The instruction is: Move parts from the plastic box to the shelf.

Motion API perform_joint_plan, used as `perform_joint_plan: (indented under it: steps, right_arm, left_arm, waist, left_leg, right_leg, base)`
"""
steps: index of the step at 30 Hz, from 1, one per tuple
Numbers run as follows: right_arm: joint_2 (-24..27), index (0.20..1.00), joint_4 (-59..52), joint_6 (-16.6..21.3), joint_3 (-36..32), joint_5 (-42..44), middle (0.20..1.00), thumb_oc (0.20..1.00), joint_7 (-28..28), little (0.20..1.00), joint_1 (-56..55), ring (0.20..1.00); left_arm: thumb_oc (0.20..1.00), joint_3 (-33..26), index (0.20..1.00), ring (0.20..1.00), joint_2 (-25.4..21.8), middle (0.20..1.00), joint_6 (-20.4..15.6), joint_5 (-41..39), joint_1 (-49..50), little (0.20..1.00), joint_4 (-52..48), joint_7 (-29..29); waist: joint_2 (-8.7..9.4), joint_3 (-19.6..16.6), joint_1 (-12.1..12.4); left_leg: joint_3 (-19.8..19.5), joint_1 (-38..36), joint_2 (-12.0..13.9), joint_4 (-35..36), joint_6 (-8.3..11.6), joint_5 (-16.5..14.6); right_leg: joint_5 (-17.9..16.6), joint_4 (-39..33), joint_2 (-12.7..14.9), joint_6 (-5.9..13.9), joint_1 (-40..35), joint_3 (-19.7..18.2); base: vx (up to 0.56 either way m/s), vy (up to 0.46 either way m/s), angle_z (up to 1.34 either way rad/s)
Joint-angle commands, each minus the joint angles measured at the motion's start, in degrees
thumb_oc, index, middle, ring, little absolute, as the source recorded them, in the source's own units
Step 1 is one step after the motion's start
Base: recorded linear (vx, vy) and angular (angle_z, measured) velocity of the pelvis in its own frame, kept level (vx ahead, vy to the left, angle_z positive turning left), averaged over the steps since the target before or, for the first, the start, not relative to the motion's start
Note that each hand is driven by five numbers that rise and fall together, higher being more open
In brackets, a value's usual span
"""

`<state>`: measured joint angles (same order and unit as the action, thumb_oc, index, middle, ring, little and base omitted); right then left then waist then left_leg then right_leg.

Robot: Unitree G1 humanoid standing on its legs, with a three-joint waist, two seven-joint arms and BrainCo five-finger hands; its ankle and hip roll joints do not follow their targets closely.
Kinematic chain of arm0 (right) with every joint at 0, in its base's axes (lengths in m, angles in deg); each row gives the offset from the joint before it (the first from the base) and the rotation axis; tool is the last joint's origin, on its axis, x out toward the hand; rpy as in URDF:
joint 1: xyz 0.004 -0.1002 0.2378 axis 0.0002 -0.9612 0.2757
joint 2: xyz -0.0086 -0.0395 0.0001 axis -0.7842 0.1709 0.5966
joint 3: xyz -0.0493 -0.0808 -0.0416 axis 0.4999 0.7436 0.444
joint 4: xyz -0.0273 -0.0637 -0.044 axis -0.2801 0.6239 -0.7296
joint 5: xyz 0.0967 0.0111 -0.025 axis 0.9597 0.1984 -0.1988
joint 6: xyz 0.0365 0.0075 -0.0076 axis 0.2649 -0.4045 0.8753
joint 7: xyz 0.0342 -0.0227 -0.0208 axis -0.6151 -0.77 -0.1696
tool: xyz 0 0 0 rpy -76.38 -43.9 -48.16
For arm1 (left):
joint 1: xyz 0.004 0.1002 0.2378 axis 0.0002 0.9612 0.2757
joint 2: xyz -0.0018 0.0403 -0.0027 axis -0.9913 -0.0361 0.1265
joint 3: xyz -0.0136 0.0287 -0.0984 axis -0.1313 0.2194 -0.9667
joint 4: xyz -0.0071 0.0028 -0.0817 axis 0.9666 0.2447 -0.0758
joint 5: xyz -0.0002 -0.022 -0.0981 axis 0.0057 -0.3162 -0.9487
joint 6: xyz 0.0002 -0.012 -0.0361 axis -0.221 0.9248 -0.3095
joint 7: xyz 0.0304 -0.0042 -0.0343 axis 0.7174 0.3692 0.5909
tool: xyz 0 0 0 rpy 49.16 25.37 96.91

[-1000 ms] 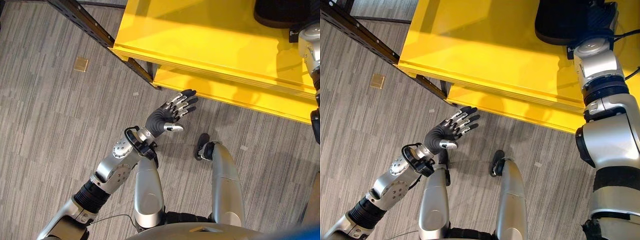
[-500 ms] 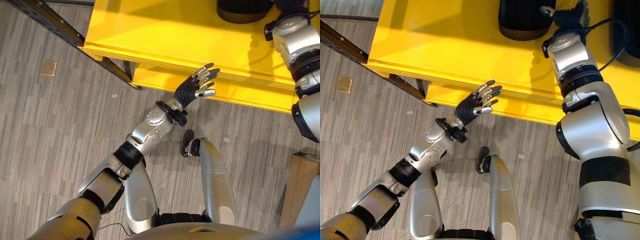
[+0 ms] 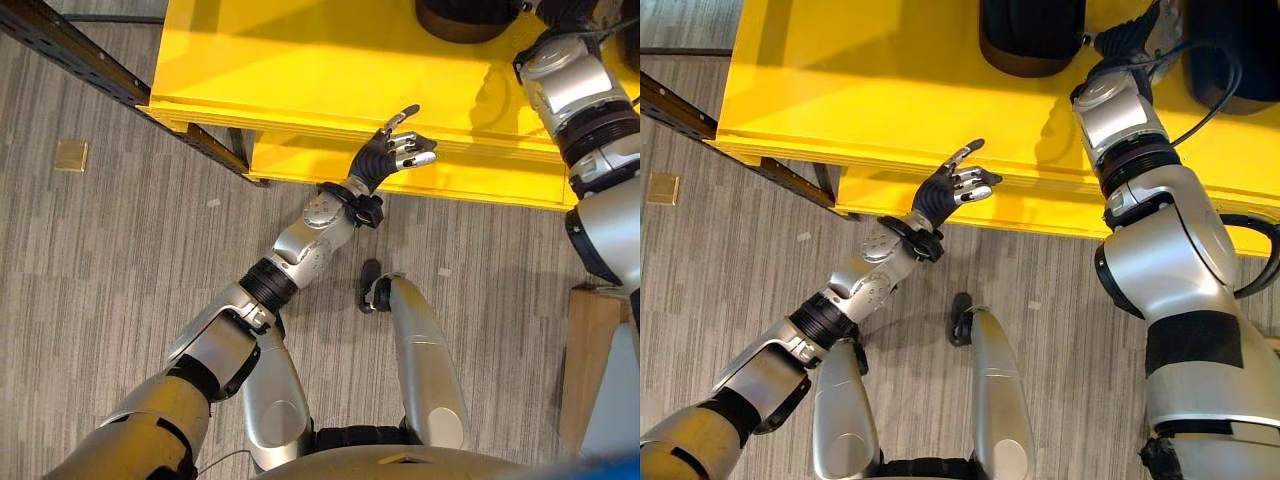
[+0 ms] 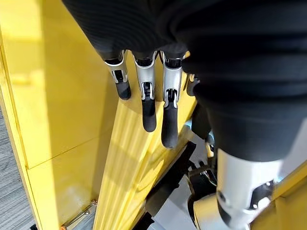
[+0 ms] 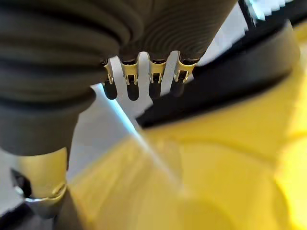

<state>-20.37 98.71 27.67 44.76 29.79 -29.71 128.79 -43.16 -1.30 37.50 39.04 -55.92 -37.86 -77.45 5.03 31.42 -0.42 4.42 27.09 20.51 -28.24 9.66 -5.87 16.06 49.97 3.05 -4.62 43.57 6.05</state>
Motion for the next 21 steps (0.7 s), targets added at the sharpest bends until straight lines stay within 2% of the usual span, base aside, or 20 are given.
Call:
perform_joint_plan:
  steps: [1,4,9,11,13,18,21]
  right_arm:
    - [0.70,1.000,-4.74,6.79,-0.31,-9.40,1.000,1.000,7.74,1.000,0.61,1.000]
    - [1.01,1.000,-9.17,9.07,-2.05,-14.64,1.000,1.000,10.60,1.000,-1.19,1.000]
    - [1.48,1.000,-16.79,11.98,-3.66,-23.60,1.000,1.000,11.41,1.000,-4.43,1.000]
    - [2.09,1.000,-20.10,12.88,-3.64,-31.39,1.000,1.000,10.05,1.000,-5.62,1.000]
    - [2.57,1.000,-22.31,13.45,-2.52,-35.17,1.000,1.000,8.49,1.000,-6.10,1.000]
    - [3.53,1.000,-25.99,14.14,-0.26,-37.95,1.000,1.000,3.70,1.000,-8.27,1.000]
    - [3.67,1.000,-26.62,12.22,2.11,-38.92,1.000,1.000,-1.36,1.000,-9.28,1.000]
  left_arm:
    - [1.000,-1.87,1.000,1.000,2.81,1.000,-5.37,-0.67,-5.10,1.000,-0.05,1.32]
    - [1.000,-2.26,1.000,1.000,3.45,1.000,-6.12,-0.06,-4.44,1.000,0.13,0.99]
    - [1.000,-3.02,1.000,1.000,4.49,1.000,-7.67,0.84,-2.99,1.000,0.00,0.27]
    - [1.000,-3.20,1.000,1.000,4.80,1.000,-8.30,1.39,-2.34,1.000,0.21,-0.45]
    - [1.000,-3.18,1.000,1.000,5.02,1.000,-9.02,1.64,-1.93,1.000,0.37,-0.77]
    - [1.000,-3.49,1.000,1.000,5.38,1.000,-10.20,2.67,-0.37,1.000,0.95,-2.58]
    - [1.000,-3.44,1.000,1.000,5.43,1.000,-10.69,3.35,0.26,1.000,0.88,-3.00]
  waist:
    - [-1.16,-1.89,-0.55]
    - [-1.40,-2.02,-1.13]
    - [-1.90,-2.18,-2.03]
    - [-2.04,-2.36,-2.32]
    - [-2.14,-2.44,-2.43]
    - [-1.91,-2.82,-2.57]
    - [-1.78,-2.94,-2.57]
  left_leg:
    - [-0.15,0.16,2.43,12.36,-0.82,13.79]
    - [0.15,-0.12,2.28,12.52,-0.90,13.54]
    - [0.90,-0.97,1.99,12.91,-1.06,13.11]
    - [1.07,-1.31,1.85,12.95,-1.15,12.79]
    - [1.10,-1.43,1.72,13.05,-1.21,12.67]
    - [1.14,-1.55,1.63,13.02,-1.23,12.43]
    - [1.26,-1.45,1.71,13.28,-1.27,12.51]
  right_leg:
    - [4.49,11.25,3.97,6.45,-2.49,1.58]
    - [4.37,10.59,3.76,6.62,-2.67,1.16]
    - [3.87,9.21,3.56,6.87,-3.02,0.43]
    - [3.51,8.41,3.65,7.05,-3.24,0.20]
    - [3.35,7.87,3.68,7.12,-3.39,0.11]
    - [2.78,6.36,3.64,7.23,-3.81,0.12]
    - [2.29,5.34,3.51,7.25,-3.93,0.10]
  base:
    - [-0.03,0.065,-0.04]
    - [-0.03,0.062,-0.05]
    - [-0.04,0.087,-0.05]
    - [-0.04,0.064,-0.14]
    - [-0.04,0.035,-0.05]
    - [-0.02,0.017,-0.02]
    - [-0.04,0.013,0.02]
